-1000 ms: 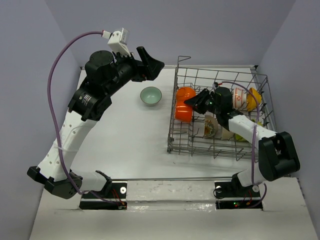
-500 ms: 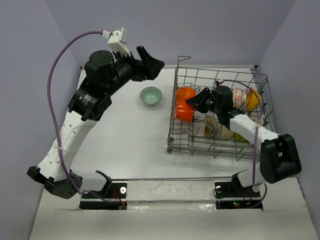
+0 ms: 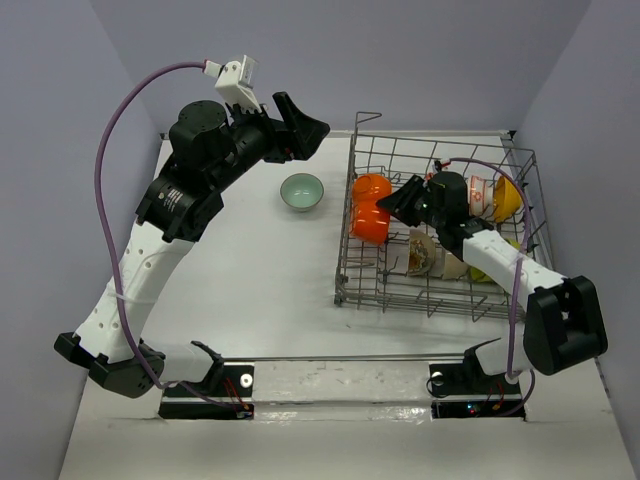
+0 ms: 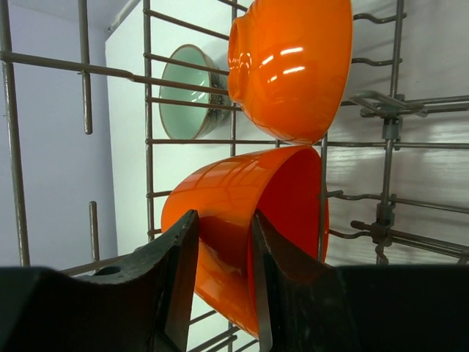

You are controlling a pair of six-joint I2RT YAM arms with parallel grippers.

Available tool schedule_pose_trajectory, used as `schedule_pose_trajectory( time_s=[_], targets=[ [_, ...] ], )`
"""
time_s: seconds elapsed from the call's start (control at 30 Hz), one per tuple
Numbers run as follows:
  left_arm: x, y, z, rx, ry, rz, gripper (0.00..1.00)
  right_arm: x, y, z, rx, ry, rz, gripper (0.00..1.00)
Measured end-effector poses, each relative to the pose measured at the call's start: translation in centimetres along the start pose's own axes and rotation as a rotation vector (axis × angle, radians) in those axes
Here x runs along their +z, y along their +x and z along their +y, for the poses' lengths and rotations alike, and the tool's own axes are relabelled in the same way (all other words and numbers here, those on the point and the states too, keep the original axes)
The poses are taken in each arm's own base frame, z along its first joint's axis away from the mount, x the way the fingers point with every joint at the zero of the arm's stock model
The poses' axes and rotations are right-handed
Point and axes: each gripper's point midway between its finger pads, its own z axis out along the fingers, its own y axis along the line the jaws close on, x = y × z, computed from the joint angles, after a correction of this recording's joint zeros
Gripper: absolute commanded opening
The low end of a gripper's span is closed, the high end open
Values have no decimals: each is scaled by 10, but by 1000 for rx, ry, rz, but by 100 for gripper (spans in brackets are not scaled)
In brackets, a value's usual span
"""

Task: Load the bowls into the dish rack
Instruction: Turn the bowl upside down over the dish rack.

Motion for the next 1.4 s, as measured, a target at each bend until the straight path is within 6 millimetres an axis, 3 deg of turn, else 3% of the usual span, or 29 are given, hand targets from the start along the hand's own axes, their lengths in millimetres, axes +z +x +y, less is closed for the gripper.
schedule_pose_trajectory(
  time_s=[0.2,0.37,0.57,0.87,1.1,1.27,1.4],
  targets=[
    [0,0,0,-5,1,1,93,-3,-9,-8,-39,46,-50,37],
    [0,0,-1,-6,2,1,93,-6,-19,-28,-79,130,-97,37],
    [0,0,-1,-6,2,0,93,-11,-4,-61,-109,248,-47,37],
    [1,1,2,-6,-10,0,93,-13,-5,-66,-145,274,-40,38],
    [7,11,31,-8,-133,-8,93,-25,-25,-50,-184,284,-76,42],
    [12,14,64,-19,-254,-27,93,-48,-52,-14,-217,221,-152,44],
    [25,24,105,-49,-353,-18,93,-64,-63,6,-240,173,-193,45]
  ],
)
